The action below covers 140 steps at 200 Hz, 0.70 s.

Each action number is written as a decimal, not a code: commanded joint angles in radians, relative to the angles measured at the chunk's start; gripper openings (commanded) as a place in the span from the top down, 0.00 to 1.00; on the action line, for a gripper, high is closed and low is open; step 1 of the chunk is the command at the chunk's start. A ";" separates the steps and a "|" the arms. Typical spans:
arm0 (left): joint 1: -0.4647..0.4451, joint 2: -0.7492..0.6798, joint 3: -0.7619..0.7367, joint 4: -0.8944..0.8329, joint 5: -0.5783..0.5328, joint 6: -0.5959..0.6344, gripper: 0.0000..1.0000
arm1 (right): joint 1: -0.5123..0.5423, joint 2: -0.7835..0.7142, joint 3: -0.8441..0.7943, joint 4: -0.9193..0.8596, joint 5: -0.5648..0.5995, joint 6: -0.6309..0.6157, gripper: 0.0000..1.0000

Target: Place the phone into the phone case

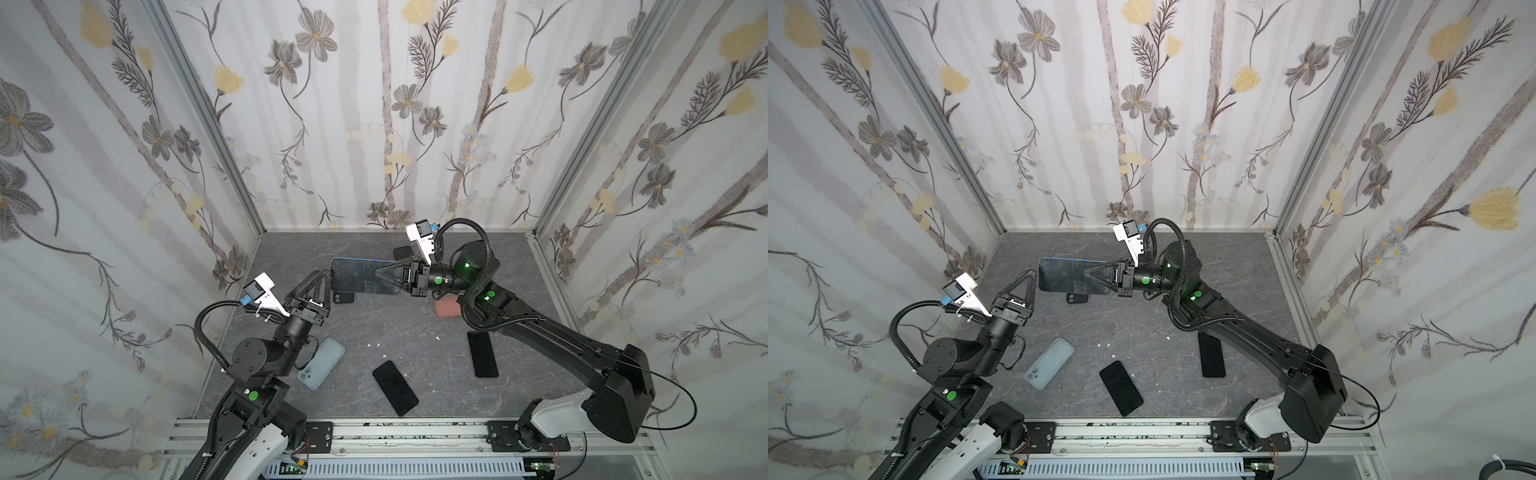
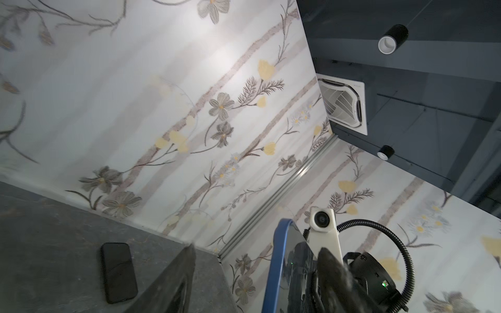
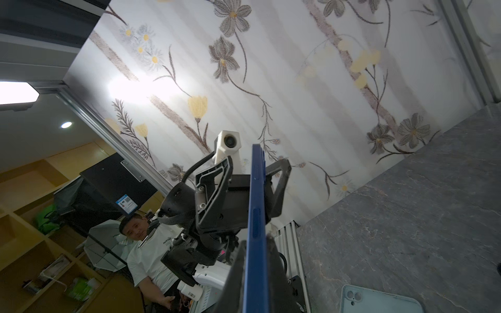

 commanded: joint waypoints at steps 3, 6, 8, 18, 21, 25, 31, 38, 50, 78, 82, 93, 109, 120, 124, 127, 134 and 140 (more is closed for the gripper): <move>0.000 -0.074 0.010 -0.335 -0.228 -0.004 0.28 | -0.056 0.008 0.019 -0.186 0.130 -0.080 1.00; 0.000 -0.086 0.007 -0.375 -0.245 -0.016 0.28 | -0.064 0.008 0.021 -0.217 0.143 -0.089 1.00; 0.000 -0.092 0.004 -0.399 -0.254 -0.026 0.28 | -0.069 0.007 0.023 -0.235 0.153 -0.096 1.00; 0.000 -0.123 -0.009 -0.510 -0.290 -0.078 0.28 | -0.087 0.003 0.029 -0.315 0.202 -0.130 1.00; 0.000 -0.130 -0.014 -0.535 -0.296 -0.095 0.28 | -0.093 0.001 0.031 -0.334 0.217 -0.142 1.00; 0.000 -0.137 -0.023 -0.576 -0.302 -0.117 0.28 | -0.097 -0.002 0.033 -0.359 0.234 -0.159 1.00; 0.001 -0.145 -0.034 -0.628 -0.304 -0.152 0.28 | -0.103 -0.005 0.038 -0.394 0.256 -0.182 1.00; 0.000 -0.144 -0.048 -0.678 -0.295 -0.187 0.28 | -0.105 -0.006 0.043 -0.428 0.275 -0.208 1.00; 0.000 -0.121 -0.075 -0.725 -0.247 -0.235 0.28 | -0.108 -0.005 0.055 -0.472 0.292 -0.237 1.00; 0.000 0.031 -0.145 -0.746 -0.092 -0.297 0.26 | -0.109 0.000 0.061 -0.499 0.291 -0.248 1.00; 0.000 0.056 -0.155 -0.739 -0.070 -0.300 0.26 | -0.110 0.001 0.063 -0.499 0.288 -0.248 1.00; 0.000 0.114 -0.183 -0.712 -0.026 -0.308 0.25 | -0.110 0.003 0.064 -0.496 0.281 -0.243 1.00; -0.001 0.166 -0.227 -0.641 0.028 -0.317 0.24 | -0.108 0.003 0.063 -0.492 0.284 -0.238 1.00; -0.002 0.192 -0.256 -0.592 0.056 -0.324 0.24 | -0.109 0.003 0.069 -0.491 0.282 -0.232 1.00; -0.003 0.200 -0.268 -0.582 0.064 -0.329 0.24 | -0.107 0.003 0.071 -0.491 0.282 -0.229 1.00; -0.004 0.206 -0.274 -0.577 0.067 -0.332 0.24 | -0.106 0.003 0.073 -0.491 0.282 -0.230 1.00; -0.004 0.218 -0.291 -0.567 0.074 -0.339 0.24 | -0.104 0.001 0.076 -0.493 0.285 -0.230 1.00; -0.006 0.226 -0.303 -0.560 0.077 -0.340 0.24 | -0.102 -0.001 0.078 -0.498 0.288 -0.230 1.00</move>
